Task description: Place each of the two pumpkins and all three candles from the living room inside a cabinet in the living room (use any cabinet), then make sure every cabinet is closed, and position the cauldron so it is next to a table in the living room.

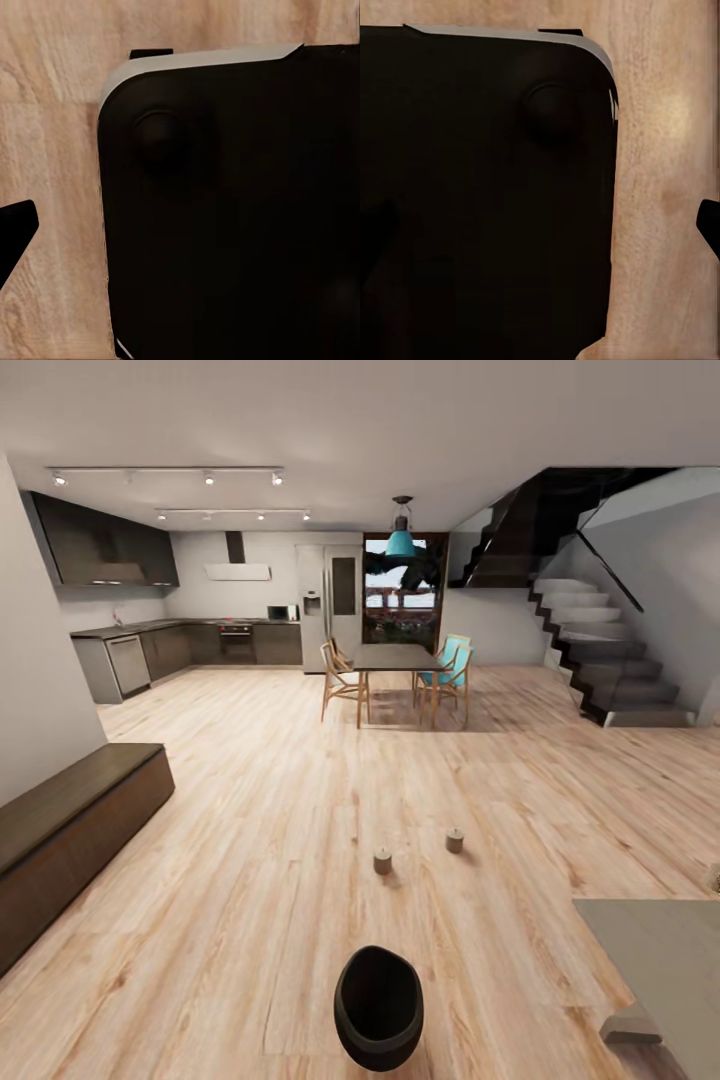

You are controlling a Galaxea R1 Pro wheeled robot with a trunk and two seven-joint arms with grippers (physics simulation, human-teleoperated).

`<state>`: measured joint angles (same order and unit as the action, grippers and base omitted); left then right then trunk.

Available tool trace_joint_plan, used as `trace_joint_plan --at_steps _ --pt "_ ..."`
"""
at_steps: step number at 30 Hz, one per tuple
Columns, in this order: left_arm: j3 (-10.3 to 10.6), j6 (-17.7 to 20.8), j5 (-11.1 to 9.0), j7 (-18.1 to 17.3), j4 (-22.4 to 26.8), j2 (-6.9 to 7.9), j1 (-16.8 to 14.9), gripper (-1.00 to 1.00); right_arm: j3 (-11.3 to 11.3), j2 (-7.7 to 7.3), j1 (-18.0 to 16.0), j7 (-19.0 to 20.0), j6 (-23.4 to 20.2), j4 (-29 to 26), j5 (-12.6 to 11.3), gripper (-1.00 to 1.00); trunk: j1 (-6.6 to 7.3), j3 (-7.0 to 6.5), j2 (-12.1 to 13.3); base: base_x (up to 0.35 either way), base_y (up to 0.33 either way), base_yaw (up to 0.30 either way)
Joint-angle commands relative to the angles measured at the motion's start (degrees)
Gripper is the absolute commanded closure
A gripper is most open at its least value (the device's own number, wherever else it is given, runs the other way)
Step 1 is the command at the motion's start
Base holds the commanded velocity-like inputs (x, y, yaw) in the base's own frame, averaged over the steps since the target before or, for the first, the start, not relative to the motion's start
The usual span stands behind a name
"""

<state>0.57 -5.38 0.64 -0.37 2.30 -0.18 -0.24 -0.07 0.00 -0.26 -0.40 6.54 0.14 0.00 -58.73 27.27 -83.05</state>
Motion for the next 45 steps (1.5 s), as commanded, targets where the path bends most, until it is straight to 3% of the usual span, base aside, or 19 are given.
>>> trace_joint_plan --at_steps 1,5,17,36,45 --pt "0.0 -0.9 0.1 0.0 -0.1 0.00 0.0 -1.00 0.0 0.00 0.0 0.0 0.2 0.0 0.0 -1.00 0.00 0.05 0.0 0.000 -0.084 0.000" --pt "0.0 -2.6 0.1 0.0 -0.1 0.00 0.0 -1.00 -0.1 0.00 0.0 0.0 0.2 0.0 -0.1 -1.00 0.00 0.05 0.0 0.000 -0.030 0.000" --pt "0.0 -2.9 0.0 0.0 -0.1 0.00 0.0 -1.00 0.0 0.07 -0.1 0.3 0.4 -0.1 0.3 -1.00 0.00 0.13 0.0 0.000 -0.001 0.000" --pt "0.0 -2.9 0.0 0.0 -0.1 0.02 0.0 -1.00 0.1 0.09 0.0 0.8 0.3 0.0 0.6 -1.00 0.00 1.70 0.0 0.001 0.000 0.000" --pt "0.0 -2.9 0.0 0.0 -0.1 0.09 0.0 -1.00 0.2 0.09 -0.1 0.8 0.6 -0.1 0.6 -1.00 0.00 1.77 0.0 0.216 0.000 0.000"
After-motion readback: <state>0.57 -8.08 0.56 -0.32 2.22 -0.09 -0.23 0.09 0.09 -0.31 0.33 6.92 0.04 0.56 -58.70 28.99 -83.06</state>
